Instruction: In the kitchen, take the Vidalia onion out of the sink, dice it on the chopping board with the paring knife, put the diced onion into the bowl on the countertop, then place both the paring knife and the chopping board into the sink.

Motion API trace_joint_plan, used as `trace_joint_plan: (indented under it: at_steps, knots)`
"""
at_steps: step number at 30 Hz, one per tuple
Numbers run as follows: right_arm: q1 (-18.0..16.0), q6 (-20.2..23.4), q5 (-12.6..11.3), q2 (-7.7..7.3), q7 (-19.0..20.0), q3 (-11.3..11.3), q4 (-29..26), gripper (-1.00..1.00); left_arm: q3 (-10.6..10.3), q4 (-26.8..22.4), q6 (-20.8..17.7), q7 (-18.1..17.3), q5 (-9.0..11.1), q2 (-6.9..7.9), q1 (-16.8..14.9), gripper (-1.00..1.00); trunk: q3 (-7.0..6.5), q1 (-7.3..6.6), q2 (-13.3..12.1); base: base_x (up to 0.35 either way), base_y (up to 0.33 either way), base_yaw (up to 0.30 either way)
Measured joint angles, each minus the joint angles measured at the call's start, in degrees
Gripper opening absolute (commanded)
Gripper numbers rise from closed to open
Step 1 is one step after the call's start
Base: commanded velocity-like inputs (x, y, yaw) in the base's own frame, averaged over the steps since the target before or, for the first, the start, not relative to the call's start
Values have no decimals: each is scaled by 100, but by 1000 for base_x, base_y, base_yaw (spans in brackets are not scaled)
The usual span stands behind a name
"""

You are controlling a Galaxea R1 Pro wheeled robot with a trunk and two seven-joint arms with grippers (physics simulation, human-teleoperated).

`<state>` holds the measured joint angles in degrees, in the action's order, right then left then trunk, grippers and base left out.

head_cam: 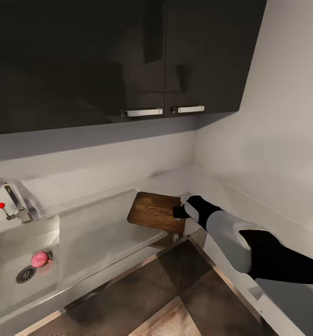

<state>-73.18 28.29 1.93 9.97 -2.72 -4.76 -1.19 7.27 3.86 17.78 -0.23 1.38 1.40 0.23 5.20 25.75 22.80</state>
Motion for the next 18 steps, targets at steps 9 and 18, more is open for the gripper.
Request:
trace_joint_plan:
  at_steps: [9, 18]
  knots:
    - [0, 1, 2, 0, 0, 9, 1, -100, -1, 6, 1, 0, 6, 0, 0, 100, 0, 0, 0, -3, 0, 251]
    - [1, 0, 1, -1, 1, 12, 0, -100, 3, 14, 3, 1, 16, 5, 0, 100, 0, 1, -1, -78, 58, 251]
